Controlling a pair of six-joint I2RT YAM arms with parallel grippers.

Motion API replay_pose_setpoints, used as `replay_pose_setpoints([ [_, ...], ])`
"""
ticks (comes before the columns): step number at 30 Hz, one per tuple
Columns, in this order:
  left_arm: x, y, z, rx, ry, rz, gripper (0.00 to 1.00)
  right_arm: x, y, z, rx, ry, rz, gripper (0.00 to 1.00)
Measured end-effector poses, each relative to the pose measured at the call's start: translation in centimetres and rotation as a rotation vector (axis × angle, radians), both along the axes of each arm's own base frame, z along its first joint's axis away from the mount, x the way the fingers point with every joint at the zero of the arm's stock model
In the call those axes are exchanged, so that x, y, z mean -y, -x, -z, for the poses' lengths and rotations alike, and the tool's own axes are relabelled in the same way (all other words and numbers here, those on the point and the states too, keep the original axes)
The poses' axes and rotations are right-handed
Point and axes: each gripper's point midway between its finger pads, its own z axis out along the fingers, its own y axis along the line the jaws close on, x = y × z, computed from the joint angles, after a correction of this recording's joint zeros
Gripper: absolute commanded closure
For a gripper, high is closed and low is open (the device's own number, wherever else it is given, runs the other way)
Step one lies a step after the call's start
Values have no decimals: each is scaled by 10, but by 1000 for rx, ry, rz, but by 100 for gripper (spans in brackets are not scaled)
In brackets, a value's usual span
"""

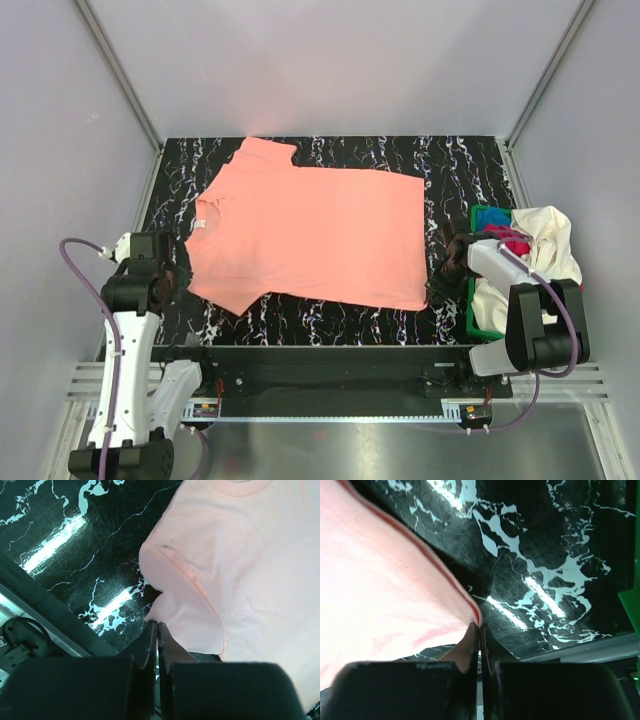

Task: Fold and stack the t-shirts
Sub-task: Fold the tshirt

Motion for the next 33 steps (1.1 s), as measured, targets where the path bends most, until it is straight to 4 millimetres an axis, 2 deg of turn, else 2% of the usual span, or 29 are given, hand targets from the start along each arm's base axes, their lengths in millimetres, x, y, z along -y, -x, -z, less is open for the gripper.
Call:
replay_pose_setpoints([
  [4, 4, 0, -12, 24, 1, 45, 100, 1, 3, -6, 11, 2, -33, 99],
  [9, 13, -9, -3, -30, 36, 109, 100, 2, 1, -7, 9, 5, -82, 100],
  [13, 20, -26, 6, -60, 62, 161, 100, 2, -11, -12, 28, 7, -118, 100],
  [17, 28, -40, 11, -76, 71, 210, 100, 0, -33, -25, 76, 5, -148, 100],
  [24, 37, -74, 4, -68, 66, 270, 100, -2, -62, -30, 93, -12, -172, 100],
  [29, 39, -111, -9, -57, 44, 321, 100, 4, -73, -29, 86, -13, -161, 100],
  [33, 39, -133, -4, -70, 34, 340, 100, 6, -82, -28, 79, -16, -158, 100],
])
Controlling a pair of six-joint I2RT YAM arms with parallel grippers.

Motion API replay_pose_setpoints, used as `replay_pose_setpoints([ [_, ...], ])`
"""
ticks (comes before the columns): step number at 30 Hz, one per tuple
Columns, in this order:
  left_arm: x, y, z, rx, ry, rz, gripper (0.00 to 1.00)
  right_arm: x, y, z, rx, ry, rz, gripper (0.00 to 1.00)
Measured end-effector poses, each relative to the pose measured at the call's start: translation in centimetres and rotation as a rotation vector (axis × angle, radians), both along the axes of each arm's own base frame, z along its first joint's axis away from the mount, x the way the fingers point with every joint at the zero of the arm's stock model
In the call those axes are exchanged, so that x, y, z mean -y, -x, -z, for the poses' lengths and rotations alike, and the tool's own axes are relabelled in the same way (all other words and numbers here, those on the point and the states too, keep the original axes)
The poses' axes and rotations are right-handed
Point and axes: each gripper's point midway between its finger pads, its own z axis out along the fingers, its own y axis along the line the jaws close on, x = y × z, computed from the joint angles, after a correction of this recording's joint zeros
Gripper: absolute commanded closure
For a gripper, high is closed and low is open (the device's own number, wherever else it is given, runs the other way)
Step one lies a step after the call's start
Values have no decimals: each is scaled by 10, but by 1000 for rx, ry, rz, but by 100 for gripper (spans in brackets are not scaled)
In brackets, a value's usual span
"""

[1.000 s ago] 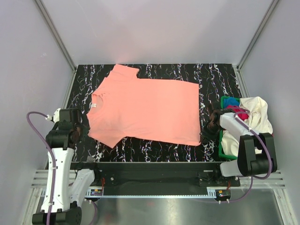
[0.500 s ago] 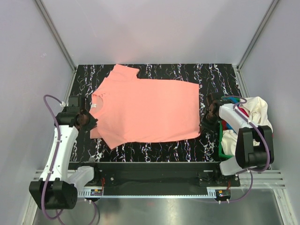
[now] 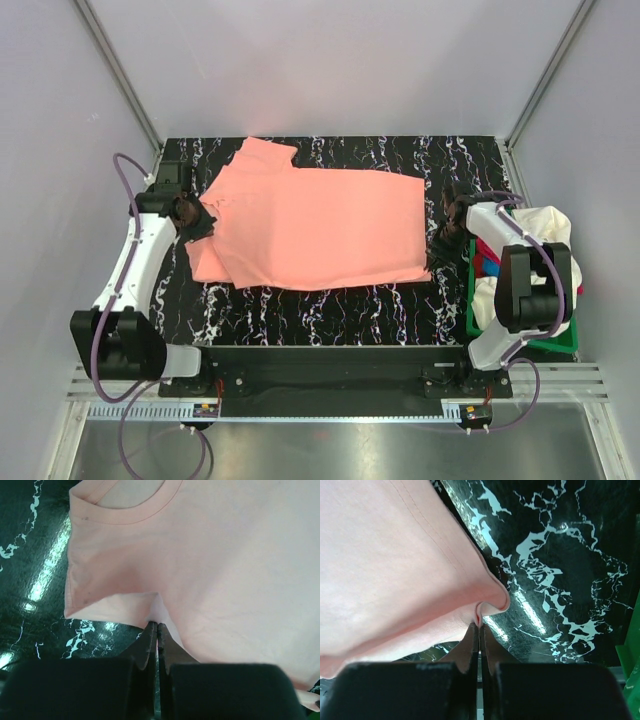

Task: Fold and stack the t-shirts
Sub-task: Fold the tshirt

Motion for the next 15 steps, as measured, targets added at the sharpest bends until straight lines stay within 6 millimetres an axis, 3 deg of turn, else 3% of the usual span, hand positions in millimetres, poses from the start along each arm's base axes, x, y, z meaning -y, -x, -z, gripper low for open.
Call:
replay_pose_setpoints([
  [5, -1, -14, 8, -31, -11, 16, 100, 1, -15, -1, 6, -12, -7, 100],
  [15, -3, -47, 4, -18, -34, 32, 100, 8, -37, 9, -11, -16, -2, 100],
])
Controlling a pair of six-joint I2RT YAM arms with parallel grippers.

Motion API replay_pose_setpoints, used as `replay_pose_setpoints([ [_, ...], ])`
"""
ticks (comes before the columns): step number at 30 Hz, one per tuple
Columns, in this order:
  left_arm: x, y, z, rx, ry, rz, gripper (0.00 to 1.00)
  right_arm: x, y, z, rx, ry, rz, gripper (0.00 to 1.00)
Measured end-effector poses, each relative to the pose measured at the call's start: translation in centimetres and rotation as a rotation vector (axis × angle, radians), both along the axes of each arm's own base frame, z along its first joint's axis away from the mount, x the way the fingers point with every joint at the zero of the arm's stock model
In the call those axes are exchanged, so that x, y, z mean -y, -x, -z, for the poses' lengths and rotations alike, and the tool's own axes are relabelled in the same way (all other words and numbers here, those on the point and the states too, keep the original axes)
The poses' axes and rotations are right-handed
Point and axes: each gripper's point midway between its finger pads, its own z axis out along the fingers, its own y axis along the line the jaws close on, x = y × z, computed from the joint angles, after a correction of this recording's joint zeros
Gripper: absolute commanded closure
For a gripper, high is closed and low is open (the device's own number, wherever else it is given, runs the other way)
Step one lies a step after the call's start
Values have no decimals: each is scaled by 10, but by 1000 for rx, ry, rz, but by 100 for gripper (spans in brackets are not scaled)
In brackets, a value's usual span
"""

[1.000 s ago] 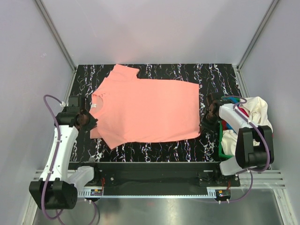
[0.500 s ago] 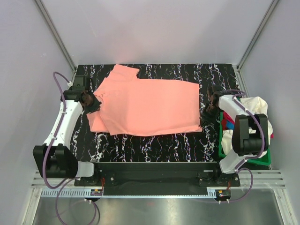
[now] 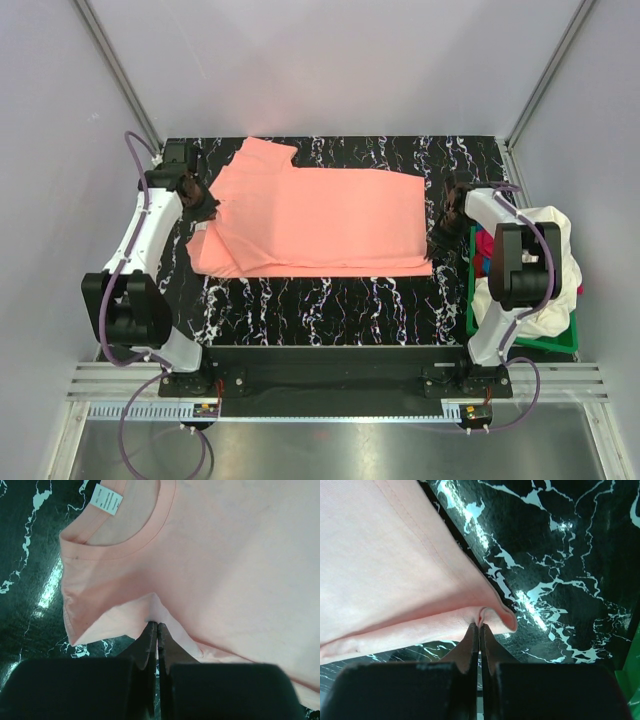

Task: Fold and stack the t-shirts
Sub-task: Fold the tshirt

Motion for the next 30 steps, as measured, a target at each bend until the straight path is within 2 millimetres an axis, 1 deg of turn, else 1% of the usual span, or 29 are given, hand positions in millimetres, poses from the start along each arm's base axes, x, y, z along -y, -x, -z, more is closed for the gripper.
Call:
replay_pose_setpoints([
  [3, -1, -7, 0, 1, -6, -1, 100, 0, -3, 5, -14, 0, -3, 100],
  [6, -2, -13, 2, -3, -10, -2, 100, 0, -8, 7, -16, 1, -6, 100],
  [10, -3, -20, 5, -9, -14, 2, 100, 0, -20, 1, 11, 1, -6, 100],
  [16, -4, -30, 9, -17, -20, 11, 100, 1, -28, -8, 33, -2, -2, 100],
  [25, -5, -44, 20, -39, -24, 19, 100, 0, -28, -3, 13, -17, 1, 100],
  [30, -4, -50, 19, -29, -24, 18, 100, 1, -29, -3, 11, -17, 2, 100],
])
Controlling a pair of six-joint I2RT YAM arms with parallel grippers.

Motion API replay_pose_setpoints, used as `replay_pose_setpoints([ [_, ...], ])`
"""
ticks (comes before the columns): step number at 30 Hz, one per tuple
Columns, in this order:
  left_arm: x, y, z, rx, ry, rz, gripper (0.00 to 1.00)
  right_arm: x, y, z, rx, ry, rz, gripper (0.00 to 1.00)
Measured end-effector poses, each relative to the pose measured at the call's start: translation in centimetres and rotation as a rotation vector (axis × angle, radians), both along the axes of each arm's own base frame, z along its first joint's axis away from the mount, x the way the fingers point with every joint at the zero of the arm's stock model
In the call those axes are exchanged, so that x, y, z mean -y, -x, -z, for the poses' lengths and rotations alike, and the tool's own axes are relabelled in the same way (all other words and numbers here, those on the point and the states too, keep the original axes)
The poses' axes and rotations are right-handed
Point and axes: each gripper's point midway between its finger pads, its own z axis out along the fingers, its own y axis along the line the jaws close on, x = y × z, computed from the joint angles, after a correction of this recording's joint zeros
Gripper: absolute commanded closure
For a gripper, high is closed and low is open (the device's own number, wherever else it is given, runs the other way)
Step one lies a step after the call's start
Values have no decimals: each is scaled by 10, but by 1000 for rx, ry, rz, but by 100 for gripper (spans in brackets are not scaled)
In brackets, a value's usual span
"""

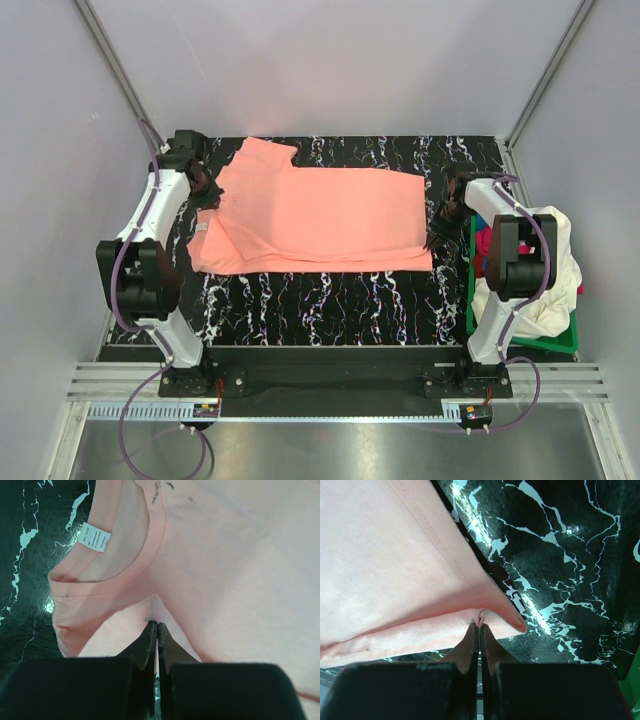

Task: Fold and stack the t-shirts
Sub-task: Fold the tshirt

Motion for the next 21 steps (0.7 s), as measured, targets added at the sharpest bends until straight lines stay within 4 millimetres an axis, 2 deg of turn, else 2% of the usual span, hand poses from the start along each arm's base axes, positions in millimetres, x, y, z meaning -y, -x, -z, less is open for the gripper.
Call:
replay_pose_setpoints([
  [9, -11, -11, -8, 29, 0, -26, 100, 6, -10, 3, 1, -7, 20, 100],
  [21, -13, -21, 8, -4, 2, -30, 100, 11, -19, 8, -3, -11, 35, 100],
])
